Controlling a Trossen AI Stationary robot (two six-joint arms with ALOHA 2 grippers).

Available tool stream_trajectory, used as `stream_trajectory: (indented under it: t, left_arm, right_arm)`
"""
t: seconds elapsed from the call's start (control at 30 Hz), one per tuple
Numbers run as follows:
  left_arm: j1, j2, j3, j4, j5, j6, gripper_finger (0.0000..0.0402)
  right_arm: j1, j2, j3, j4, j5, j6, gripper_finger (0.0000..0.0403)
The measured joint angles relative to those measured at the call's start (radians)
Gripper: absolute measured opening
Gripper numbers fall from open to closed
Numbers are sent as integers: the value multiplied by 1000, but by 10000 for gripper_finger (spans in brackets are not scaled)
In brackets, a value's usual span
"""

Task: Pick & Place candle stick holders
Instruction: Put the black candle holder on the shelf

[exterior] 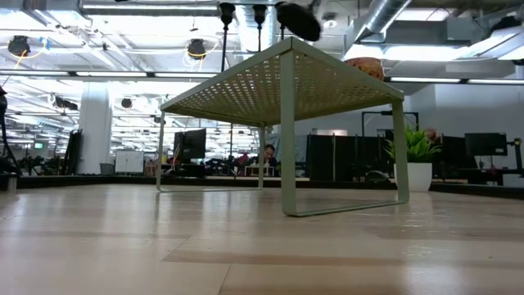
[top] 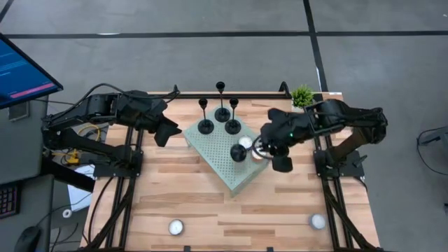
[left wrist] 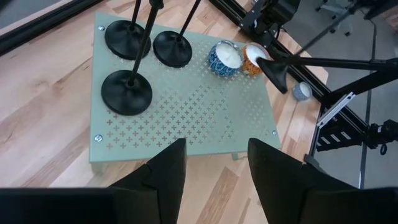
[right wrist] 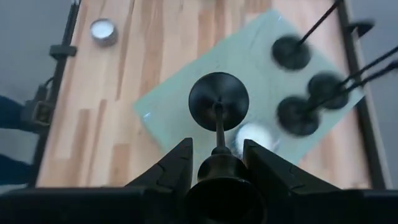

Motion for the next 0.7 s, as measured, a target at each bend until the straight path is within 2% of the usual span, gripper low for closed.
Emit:
stream_trajectory:
  t: [0.3,0.7]
  left_arm:
    - [0,1,0,12,0,-3,172]
    - [0,2,0,18,0,-7,172]
  right_arm:
    - [-105,18,2,277,1,-183,117]
    - [-119,144,0,237,-1,-190,119]
